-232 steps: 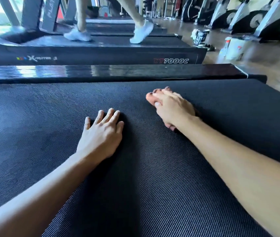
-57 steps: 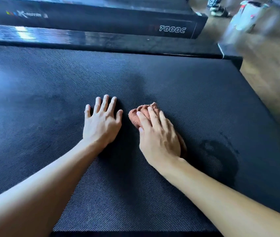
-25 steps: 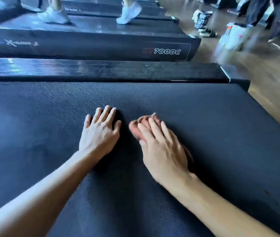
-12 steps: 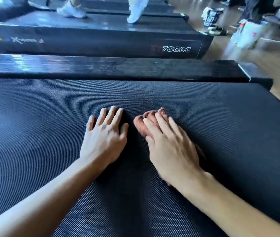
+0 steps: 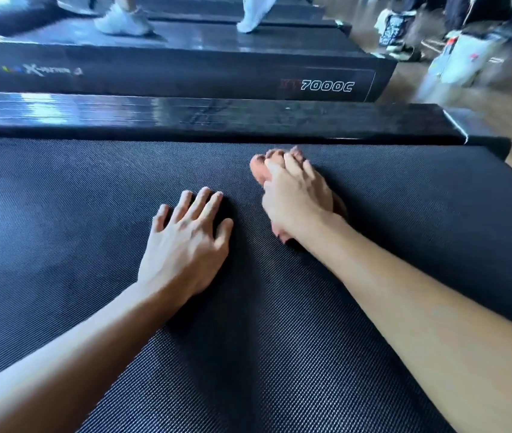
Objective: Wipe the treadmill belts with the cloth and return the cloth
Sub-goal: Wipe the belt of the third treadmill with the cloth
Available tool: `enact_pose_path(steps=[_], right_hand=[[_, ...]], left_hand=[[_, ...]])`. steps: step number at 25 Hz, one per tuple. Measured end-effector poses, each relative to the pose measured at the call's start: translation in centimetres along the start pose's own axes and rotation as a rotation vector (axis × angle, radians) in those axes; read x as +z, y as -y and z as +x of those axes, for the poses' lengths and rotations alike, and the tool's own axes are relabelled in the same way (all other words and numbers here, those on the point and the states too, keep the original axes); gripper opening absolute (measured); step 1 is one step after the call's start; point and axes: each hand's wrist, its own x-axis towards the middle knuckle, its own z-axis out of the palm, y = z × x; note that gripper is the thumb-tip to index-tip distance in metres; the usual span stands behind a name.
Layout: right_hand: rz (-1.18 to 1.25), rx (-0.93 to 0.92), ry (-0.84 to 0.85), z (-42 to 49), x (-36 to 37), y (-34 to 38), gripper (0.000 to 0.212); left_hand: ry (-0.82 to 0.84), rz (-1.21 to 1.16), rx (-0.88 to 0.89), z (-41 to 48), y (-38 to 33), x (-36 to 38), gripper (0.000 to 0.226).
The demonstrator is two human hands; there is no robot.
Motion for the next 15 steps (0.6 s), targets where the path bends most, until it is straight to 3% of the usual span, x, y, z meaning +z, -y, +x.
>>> enact_pose_path(steps=[3,10,15], right_hand=[[-0.001,-0.087,-0.039,-4.3,-0.7,-0.3,0.052],[0.015,-0.032,0.045,5.1,0.4,-0.3,0.044],[0.079,-0.139,0.06,4.7,-0.8,-2.7,0.043]], left_hand=[[0.01,-0.006,-0.007,0.0,0.0,0.1,0.057],[-0.01,0.004,-0.003,0.2,0.3,0.4,0.055],[-0.009,0.001,0.002,0.1,0.4,0.4,0.056]])
